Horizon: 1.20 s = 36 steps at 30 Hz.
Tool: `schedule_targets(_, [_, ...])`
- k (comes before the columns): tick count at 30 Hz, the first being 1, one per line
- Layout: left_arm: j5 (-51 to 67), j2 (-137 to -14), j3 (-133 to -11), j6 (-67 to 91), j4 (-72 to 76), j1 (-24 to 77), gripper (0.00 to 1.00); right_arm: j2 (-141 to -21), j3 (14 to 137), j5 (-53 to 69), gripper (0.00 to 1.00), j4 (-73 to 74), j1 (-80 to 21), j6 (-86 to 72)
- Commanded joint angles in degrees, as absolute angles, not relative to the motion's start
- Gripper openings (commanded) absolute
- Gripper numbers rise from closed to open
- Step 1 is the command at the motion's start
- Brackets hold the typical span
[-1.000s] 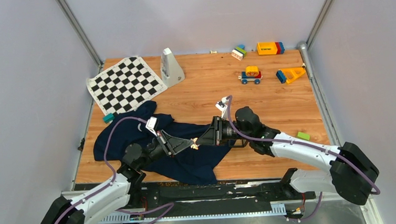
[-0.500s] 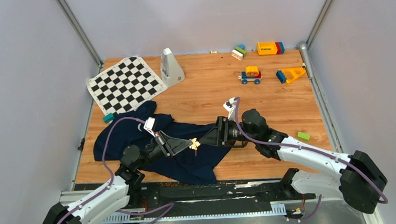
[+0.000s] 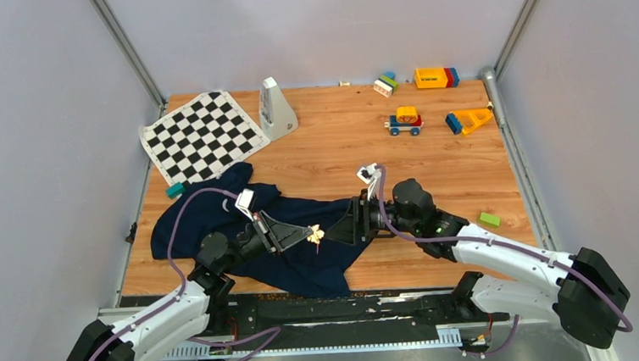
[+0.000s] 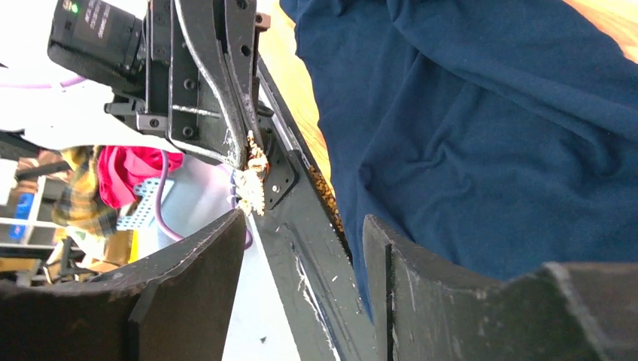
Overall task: Remove the brooch from the garment
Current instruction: Close the brooch.
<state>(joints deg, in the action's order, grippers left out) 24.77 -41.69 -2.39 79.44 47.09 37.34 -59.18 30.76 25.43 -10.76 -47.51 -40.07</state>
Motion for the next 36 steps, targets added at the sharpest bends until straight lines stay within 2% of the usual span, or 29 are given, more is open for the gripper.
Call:
schedule_targets(1, [25.7,-42.1,-3.7,79.8,51.0,37.4,0.00,-58.5,29.9,21.9,0.60,-13.2,-50.3,-32.9])
schedule_targets(14, [25.4,-42.9,-3.6,80.2,51.8,37.5,0.00,-62.7,31.9,17.1,0.60,-16.6,-55.9,-31.9])
schedule_targets(28, [25.7,-44.3,-3.4,80.1,52.8,37.6,0.00,-59.6,34.0,17.8,0.60,-15.6,-56.1,-34.4])
schedule_targets(33, [26.1,-44.2,-3.3,80.6,53.5,37.5,0.00,-60.5,34.9,18.4,0.51,-15.2,-55.6,-35.3])
schedule_targets(36, [26.1,-44.0,-3.1,81.1,54.2,37.5,0.00,-60.6,34.8,19.6,0.49,-15.7,-54.9,-36.1])
